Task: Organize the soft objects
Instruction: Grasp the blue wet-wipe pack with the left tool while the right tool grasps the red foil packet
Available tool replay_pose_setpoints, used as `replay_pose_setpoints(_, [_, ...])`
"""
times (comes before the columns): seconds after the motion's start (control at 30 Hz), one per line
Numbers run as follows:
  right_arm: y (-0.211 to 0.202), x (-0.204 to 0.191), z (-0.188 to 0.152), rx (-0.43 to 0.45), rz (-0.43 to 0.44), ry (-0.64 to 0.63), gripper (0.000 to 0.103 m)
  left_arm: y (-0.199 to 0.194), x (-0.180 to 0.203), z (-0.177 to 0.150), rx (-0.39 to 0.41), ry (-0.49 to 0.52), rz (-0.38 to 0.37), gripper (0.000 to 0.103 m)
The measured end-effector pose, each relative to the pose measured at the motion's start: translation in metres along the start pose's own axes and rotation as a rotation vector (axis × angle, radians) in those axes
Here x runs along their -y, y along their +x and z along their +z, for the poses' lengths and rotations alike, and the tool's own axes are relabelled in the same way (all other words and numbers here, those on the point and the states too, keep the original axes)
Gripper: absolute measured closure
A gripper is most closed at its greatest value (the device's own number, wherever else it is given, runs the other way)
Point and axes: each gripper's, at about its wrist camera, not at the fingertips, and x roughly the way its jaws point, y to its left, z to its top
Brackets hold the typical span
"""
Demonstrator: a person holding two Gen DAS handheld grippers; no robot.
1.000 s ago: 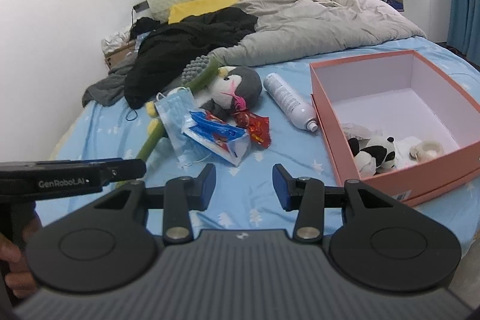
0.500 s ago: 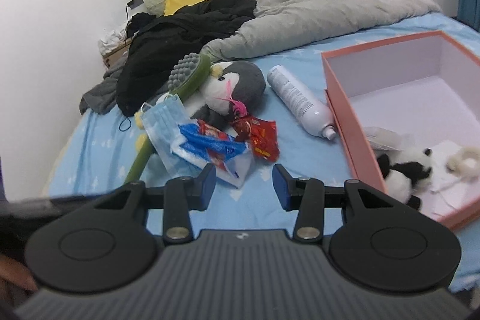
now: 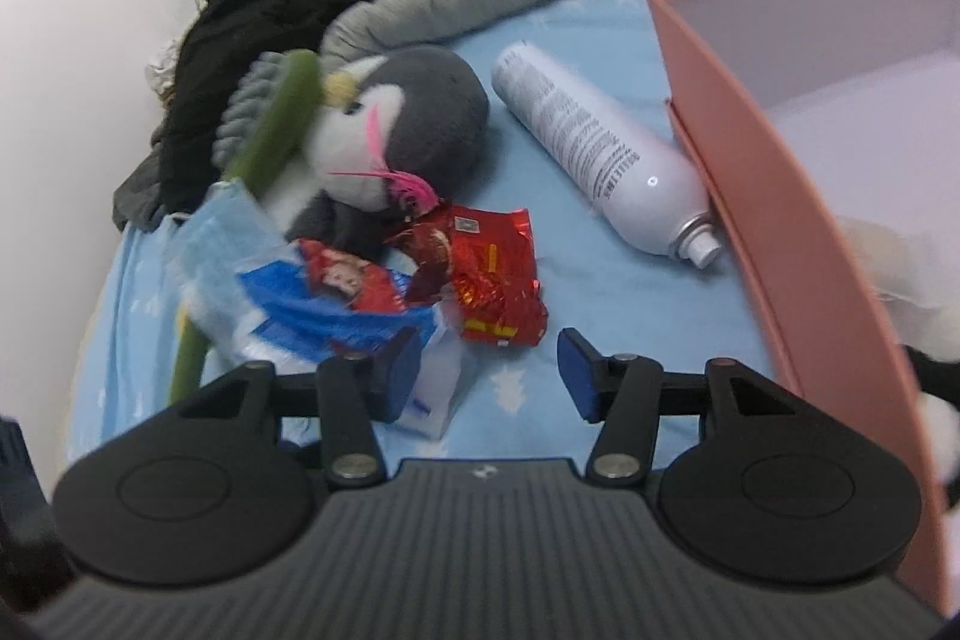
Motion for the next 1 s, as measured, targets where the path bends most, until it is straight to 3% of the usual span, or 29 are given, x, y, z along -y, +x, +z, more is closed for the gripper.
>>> replay_pose_setpoints(0.3, [0.065, 0.016, 0.021, -0.093, 0.064, 0.125, 0.048, 0.036, -0.005, 0.006, 0.005, -0.050, -0.103, 0.037])
replay_pose_setpoints(0.57, [0.086, 0.020, 0.025, -0.139, 0.054, 0.142, 0.049, 0.056, 0.005, 0.010, 0.022, -0.040, -0.054, 0.039])
replay_pose_setpoints(0.73, [0.087, 0.022, 0.026, -0.159, 0.078, 0.134, 0.055, 0.054, 0.010, 0.016, 0.019, -0.020, -0.035, 0.078])
replay_pose_setpoints(0.77, [0.086, 0.021, 0.026, -0.160, 0.085, 0.135, 0.064, 0.052, 0.010, 0.017, 0.020, -0.018, -0.042, 0.082])
replay_pose_setpoints(1.0, [0.070, 0.015, 0.020, -0.157, 0.086, 0.118, 0.064, 0.029, 0.012, 0.014, 0.036, -0.015, -0.061, 0.094])
